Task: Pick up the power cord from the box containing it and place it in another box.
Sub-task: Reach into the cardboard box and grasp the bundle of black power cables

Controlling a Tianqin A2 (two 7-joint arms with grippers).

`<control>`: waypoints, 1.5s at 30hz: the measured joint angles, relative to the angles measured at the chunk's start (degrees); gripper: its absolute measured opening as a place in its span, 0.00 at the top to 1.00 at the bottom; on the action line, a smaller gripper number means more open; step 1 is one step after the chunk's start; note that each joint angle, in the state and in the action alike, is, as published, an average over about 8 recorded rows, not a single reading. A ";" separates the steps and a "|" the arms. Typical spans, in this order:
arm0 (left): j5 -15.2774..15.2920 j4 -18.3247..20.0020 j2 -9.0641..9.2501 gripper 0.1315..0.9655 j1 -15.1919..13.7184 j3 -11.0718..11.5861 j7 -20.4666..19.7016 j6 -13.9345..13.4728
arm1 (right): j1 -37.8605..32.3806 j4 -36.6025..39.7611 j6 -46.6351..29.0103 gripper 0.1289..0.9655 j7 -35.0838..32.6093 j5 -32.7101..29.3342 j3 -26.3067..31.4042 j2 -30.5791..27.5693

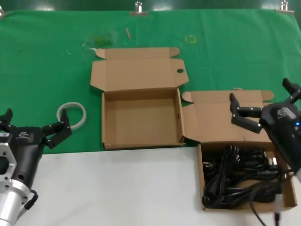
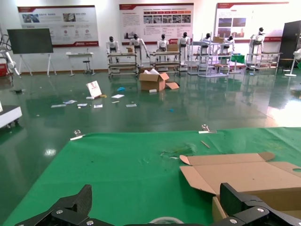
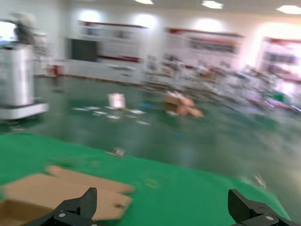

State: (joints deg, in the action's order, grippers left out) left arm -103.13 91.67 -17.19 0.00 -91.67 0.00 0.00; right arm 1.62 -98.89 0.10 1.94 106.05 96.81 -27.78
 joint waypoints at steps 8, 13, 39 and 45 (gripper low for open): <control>0.00 0.00 0.00 0.06 0.00 0.00 0.00 0.00 | 9.94 -11.63 -6.38 0.00 6.79 -3.36 0.31 -21.36; 0.00 0.00 0.00 0.12 0.00 0.00 0.00 0.00 | 13.47 -12.96 -10.82 0.00 10.39 -10.57 0.37 -30.66; 0.00 0.00 0.00 0.37 0.00 0.00 0.00 0.00 | -9.66 4.39 -36.24 0.00 -0.19 -52.85 11.26 -15.07; 0.00 0.00 0.00 0.80 0.00 0.00 0.00 0.00 | -11.29 6.18 -35.82 0.02 -2.78 -53.15 12.08 -12.72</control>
State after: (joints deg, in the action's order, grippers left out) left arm -103.13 91.67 -17.19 0.00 -91.68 -0.01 0.00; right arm -9.68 -92.70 -35.72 -0.84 52.90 108.88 -40.50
